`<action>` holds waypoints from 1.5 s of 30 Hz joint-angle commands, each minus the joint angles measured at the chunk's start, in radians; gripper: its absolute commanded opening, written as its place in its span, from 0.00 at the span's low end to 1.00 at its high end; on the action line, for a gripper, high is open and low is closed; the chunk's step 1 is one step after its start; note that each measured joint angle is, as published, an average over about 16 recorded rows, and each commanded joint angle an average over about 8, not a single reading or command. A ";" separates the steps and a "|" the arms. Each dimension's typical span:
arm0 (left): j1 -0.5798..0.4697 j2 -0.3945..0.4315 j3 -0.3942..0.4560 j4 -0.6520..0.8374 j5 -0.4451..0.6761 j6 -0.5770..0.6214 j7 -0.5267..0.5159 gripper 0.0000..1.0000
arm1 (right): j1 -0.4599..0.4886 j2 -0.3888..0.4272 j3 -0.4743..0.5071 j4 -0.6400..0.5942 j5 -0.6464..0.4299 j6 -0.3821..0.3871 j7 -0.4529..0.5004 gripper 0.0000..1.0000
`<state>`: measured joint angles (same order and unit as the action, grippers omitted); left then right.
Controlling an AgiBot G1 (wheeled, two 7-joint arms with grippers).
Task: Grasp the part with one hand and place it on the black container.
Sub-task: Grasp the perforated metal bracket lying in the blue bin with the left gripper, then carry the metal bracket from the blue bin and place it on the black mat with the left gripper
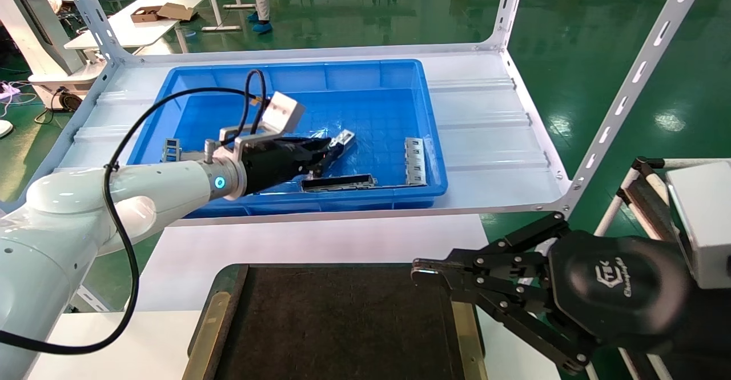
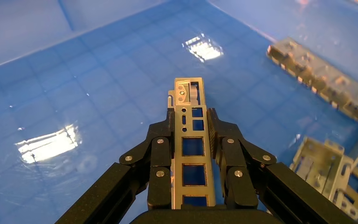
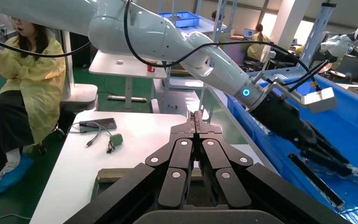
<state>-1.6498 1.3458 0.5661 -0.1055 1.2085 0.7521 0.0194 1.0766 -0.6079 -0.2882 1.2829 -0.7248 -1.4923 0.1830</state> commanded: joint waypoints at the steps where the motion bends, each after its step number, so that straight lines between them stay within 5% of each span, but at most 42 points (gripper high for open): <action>1: -0.005 0.000 -0.005 -0.003 -0.011 -0.001 -0.004 0.00 | 0.000 0.000 0.000 0.000 0.000 0.000 0.000 0.00; 7: -0.042 -0.027 -0.045 -0.008 -0.077 0.086 -0.008 0.00 | 0.000 0.000 -0.001 0.000 0.000 0.000 0.000 0.00; 16: -0.028 -0.121 -0.112 -0.030 -0.188 0.372 -0.019 0.00 | 0.000 0.000 -0.001 0.000 0.001 0.000 -0.001 0.00; 25: 0.098 -0.242 -0.163 -0.145 -0.281 0.637 -0.062 0.00 | 0.000 0.001 -0.002 0.000 0.001 0.001 -0.001 0.00; 32: 0.274 -0.322 -0.178 -0.370 -0.359 0.809 -0.147 0.00 | 0.000 0.001 -0.002 0.000 0.001 0.001 -0.001 0.00; 38: 0.471 -0.370 -0.176 -0.592 -0.404 0.769 -0.230 0.00 | 0.001 0.001 -0.002 0.000 0.002 0.001 -0.001 0.00; 45: 0.710 -0.414 -0.178 -0.815 -0.399 0.575 -0.309 0.00 | 0.001 0.001 -0.003 0.000 0.002 0.001 -0.001 0.00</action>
<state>-0.9458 0.9356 0.3883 -0.9133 0.8168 1.3133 -0.2890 1.0772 -0.6067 -0.2911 1.2828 -0.7228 -1.4910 0.1816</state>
